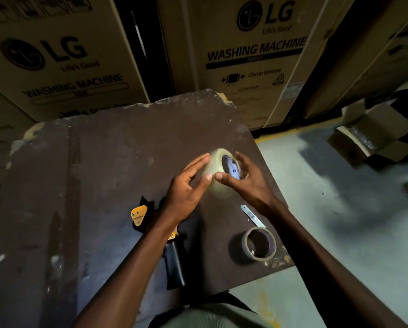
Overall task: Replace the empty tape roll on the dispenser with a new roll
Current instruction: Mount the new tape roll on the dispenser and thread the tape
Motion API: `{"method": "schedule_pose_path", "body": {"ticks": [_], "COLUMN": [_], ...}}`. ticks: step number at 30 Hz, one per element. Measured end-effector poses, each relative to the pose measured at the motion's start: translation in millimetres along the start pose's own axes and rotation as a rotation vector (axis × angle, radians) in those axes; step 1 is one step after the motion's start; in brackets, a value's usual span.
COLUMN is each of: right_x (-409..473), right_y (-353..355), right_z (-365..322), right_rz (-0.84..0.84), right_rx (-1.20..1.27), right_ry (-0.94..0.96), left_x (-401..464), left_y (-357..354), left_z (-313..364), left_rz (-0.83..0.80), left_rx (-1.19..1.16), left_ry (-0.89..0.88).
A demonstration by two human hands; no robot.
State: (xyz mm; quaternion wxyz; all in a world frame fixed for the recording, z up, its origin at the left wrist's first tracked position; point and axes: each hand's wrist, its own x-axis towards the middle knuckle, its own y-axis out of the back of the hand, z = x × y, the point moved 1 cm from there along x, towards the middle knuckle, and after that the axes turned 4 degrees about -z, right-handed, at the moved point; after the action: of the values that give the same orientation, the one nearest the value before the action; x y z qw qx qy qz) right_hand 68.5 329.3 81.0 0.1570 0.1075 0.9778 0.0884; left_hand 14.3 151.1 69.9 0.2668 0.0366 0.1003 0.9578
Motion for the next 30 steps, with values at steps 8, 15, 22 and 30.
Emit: {"method": "schedule_pose_path", "body": {"ticks": [8,15,22,30], "right_x": [-72.3,-95.6,-94.2,-88.7], "right_y": [-77.5,-119.8,-119.4,-84.7], "right_z": [-39.7,-55.3,-69.1,-82.6], "right_rz": [-0.123,-0.166,-0.263,-0.311], "right_rx": [0.423,0.470,0.426,0.401], "right_ry": [-0.085,-0.082,-0.019,0.012], "left_x": [-69.5,-94.7,-98.0,-87.5], "left_y": [58.3,88.8,97.7,78.9], "left_z": [42.4,55.0,71.2,90.1], "left_rz": [-0.094,-0.054,-0.033,-0.066], "left_rx": [-0.144,-0.270,-0.301,-0.324], "left_ry": [-0.007,0.043,0.112,0.096]}}
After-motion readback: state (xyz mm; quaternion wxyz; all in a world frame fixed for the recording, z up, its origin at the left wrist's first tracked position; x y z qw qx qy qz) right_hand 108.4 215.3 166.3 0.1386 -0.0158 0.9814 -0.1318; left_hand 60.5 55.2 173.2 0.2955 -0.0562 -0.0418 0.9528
